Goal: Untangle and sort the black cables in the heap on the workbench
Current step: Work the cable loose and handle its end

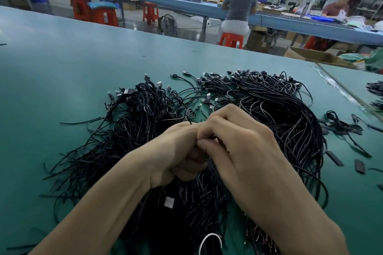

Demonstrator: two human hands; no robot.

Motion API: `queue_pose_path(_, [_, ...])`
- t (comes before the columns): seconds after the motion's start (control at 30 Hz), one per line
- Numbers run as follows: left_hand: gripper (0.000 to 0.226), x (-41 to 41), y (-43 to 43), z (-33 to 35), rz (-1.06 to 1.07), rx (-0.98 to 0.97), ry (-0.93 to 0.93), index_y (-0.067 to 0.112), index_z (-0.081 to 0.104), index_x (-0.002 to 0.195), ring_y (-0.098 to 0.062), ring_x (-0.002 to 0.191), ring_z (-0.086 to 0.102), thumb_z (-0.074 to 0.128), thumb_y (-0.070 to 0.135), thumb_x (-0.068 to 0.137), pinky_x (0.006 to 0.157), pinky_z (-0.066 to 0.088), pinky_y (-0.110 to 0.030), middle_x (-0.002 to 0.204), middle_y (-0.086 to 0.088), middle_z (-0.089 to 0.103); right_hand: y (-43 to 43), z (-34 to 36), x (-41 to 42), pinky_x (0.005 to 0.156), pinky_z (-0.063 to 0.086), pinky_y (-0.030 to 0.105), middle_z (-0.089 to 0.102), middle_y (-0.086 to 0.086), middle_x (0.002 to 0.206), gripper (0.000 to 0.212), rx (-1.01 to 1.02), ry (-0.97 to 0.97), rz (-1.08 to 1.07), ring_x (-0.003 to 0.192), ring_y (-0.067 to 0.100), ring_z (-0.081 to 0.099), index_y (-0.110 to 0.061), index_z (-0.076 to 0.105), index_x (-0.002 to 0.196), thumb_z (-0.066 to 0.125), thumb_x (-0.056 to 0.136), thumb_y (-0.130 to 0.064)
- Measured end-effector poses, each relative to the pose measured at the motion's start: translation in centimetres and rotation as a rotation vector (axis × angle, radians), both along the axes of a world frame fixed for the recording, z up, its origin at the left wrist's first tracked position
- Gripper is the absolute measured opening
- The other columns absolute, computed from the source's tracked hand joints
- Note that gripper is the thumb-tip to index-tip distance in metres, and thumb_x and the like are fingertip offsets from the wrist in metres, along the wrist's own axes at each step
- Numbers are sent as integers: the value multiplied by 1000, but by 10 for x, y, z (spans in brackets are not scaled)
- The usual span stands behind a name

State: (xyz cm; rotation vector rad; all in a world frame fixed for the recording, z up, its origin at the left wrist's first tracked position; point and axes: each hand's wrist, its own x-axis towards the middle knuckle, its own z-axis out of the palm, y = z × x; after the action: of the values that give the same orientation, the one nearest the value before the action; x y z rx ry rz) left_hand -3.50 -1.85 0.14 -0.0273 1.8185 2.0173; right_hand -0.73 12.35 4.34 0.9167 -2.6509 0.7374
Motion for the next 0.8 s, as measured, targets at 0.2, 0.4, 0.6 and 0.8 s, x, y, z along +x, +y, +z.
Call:
queue_pose_path(0.2, [58,-3,-5,2,-243,150,-82,26,46,57,-4,37,18,54,81,72,36,14,-10,52,9,28,7,-6,-9,66,46,28,54,0,79,21,-53,-87,24,76,23,54,-18,66,91,51,94,-31])
queue_pose_path(0.4, [32,5,-11,3,-478,-185,229,5,63,79,-16,47,36,85,22,62,42,20,-23,59,-3,43,18,-8,-8,68,53,36,61,-16,81,5,-74,-118,-47,76,4,60,-35,66,88,66,86,-39])
queue_pose_path(0.6, [16,6,-7,-1,-453,-216,173,10,62,86,-16,51,26,74,1,80,39,17,-20,68,-13,37,15,-7,-8,68,55,35,64,-19,78,20,-52,-184,-102,64,2,58,-41,63,103,72,84,-41])
queue_pose_path(0.8, [21,5,-5,-2,-413,-229,144,10,57,77,-6,42,27,71,-2,86,38,20,-15,61,-3,33,12,-4,-8,70,53,37,63,-14,82,11,6,-96,-109,73,10,60,-34,71,89,72,82,-43])
